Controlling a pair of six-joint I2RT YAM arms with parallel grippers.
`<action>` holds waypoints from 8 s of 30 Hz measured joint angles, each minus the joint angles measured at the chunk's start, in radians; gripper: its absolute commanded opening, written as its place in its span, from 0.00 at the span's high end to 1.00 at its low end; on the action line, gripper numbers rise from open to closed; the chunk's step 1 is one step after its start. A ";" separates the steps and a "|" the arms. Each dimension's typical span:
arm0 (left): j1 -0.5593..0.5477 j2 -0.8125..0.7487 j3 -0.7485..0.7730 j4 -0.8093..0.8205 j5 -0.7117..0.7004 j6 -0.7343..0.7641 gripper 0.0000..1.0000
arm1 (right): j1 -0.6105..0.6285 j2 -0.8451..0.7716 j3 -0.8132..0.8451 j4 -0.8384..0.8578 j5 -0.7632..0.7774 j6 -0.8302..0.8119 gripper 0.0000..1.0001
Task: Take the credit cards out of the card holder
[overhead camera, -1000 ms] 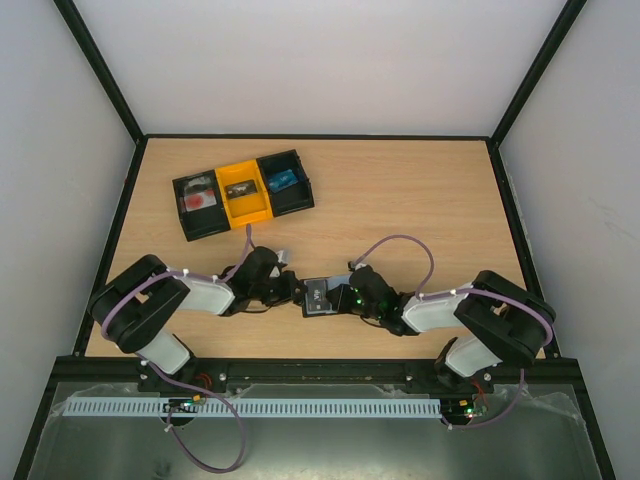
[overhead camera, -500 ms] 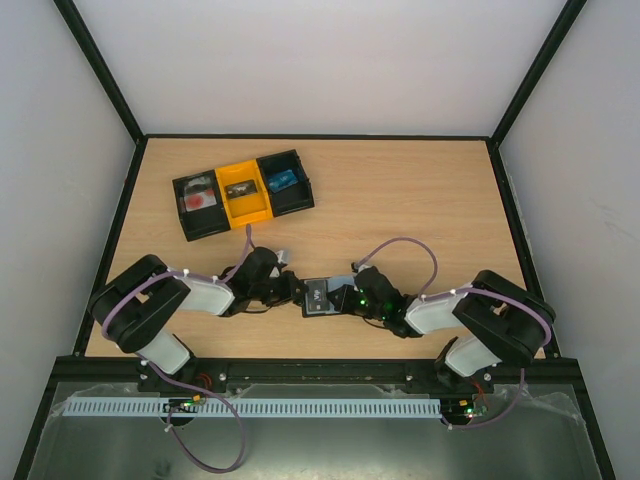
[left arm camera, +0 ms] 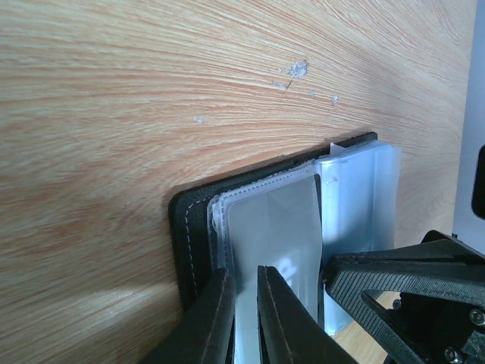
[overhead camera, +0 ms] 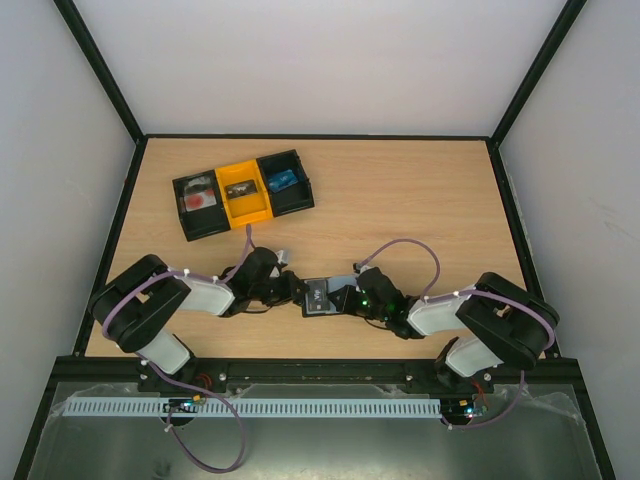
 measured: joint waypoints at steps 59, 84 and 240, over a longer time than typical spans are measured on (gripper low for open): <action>-0.009 0.040 -0.025 0.105 -0.008 -0.018 0.97 | -0.013 0.028 0.000 0.049 -0.034 0.086 0.98; -0.035 -0.058 -0.002 -0.035 0.000 -0.021 0.64 | -0.038 -0.011 -0.045 0.088 -0.062 0.086 0.90; -0.016 -0.036 -0.044 0.013 -0.044 0.015 0.97 | -0.180 0.080 -0.095 0.269 -0.226 0.056 0.98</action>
